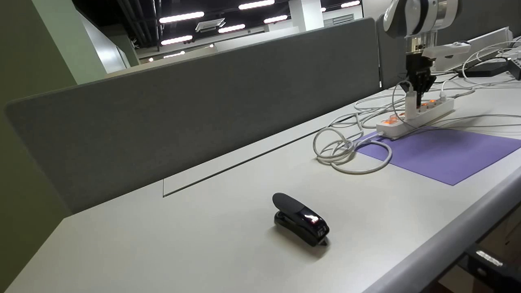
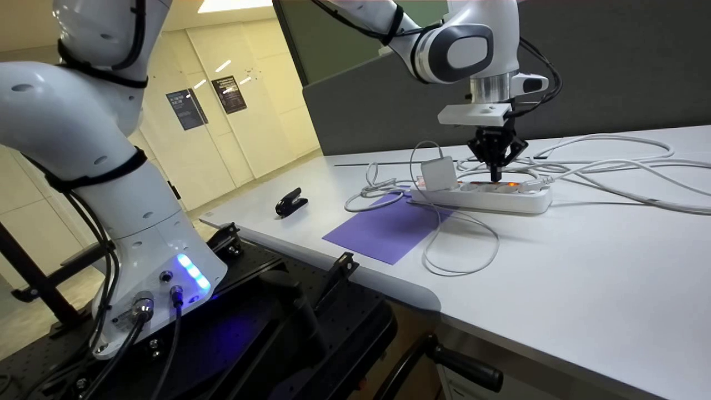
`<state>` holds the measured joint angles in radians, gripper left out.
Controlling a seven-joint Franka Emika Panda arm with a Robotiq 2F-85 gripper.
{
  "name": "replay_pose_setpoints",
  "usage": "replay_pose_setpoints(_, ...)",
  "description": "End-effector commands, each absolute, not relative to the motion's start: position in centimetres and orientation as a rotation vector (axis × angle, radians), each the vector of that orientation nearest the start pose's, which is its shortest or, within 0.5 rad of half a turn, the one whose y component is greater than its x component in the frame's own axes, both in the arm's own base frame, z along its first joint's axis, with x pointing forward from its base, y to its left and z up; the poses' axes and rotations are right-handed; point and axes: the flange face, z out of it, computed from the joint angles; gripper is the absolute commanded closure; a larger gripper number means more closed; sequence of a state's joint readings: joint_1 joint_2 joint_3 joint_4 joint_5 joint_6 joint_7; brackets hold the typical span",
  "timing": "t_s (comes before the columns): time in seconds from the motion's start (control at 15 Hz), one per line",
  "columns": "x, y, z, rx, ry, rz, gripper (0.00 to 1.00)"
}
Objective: Turn on the third switch from the right
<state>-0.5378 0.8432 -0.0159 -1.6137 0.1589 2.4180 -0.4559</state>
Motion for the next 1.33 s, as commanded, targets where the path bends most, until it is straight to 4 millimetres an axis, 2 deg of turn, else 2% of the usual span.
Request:
replay_pose_setpoints(0.0,58.5,-36.3,12.5,-3.010,0.333,-0.007,1.00)
replay_pose_setpoints(0.33,58.2,-36.6,12.3,-3.018,0.344,-0.011,1.00)
replay_pose_setpoints(0.67,57.8,-36.4,10.3,-3.024,0.292,-0.012,1.00)
replay_pose_setpoints(0.87,57.6,-36.4,10.0,-3.022,0.284,-0.019,1.00)
replay_pose_setpoints(1.0,57.4,-36.3,10.4,-3.015,0.318,0.015,1.00)
replay_pose_setpoints(1.27,56.6,-36.0,12.7,-2.983,0.364,0.068,1.00)
